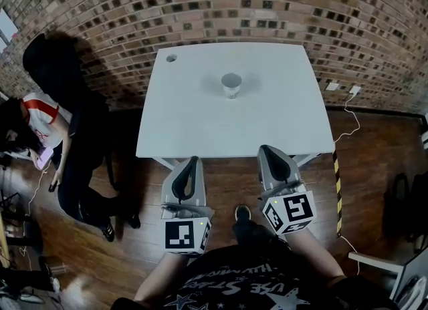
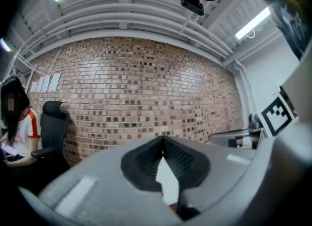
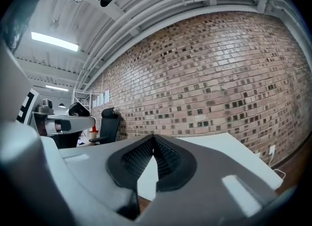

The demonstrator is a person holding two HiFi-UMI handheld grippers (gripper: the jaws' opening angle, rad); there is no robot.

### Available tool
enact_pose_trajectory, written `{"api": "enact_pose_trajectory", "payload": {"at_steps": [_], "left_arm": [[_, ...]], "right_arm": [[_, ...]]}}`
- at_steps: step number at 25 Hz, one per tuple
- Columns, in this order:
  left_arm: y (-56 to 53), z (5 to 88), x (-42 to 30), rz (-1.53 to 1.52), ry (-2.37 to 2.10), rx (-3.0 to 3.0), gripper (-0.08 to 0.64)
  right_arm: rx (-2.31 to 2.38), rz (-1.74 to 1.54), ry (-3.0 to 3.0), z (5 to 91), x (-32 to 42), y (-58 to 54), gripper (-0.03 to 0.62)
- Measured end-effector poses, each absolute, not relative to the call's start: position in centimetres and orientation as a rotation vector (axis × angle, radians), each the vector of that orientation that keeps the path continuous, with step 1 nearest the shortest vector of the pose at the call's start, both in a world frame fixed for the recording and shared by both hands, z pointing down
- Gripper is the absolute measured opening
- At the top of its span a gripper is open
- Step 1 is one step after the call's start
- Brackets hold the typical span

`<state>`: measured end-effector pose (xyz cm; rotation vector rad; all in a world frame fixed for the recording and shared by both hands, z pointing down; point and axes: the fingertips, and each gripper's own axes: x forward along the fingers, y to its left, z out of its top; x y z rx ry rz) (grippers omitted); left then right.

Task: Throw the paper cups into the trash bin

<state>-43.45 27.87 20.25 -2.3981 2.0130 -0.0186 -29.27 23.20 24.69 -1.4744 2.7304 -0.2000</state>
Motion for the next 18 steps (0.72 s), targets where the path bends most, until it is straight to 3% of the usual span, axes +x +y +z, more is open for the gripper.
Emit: {"api": "enact_pose_trajectory", "payload": {"at_steps": [18], "left_arm": [[19.1, 20.0, -40.8, -0.104, 2.023, -2.344, 0.005]], "right_arm": [[-1.345, -0.229, 2.691, 24.4, -27.2, 14.3, 0.008]]}}
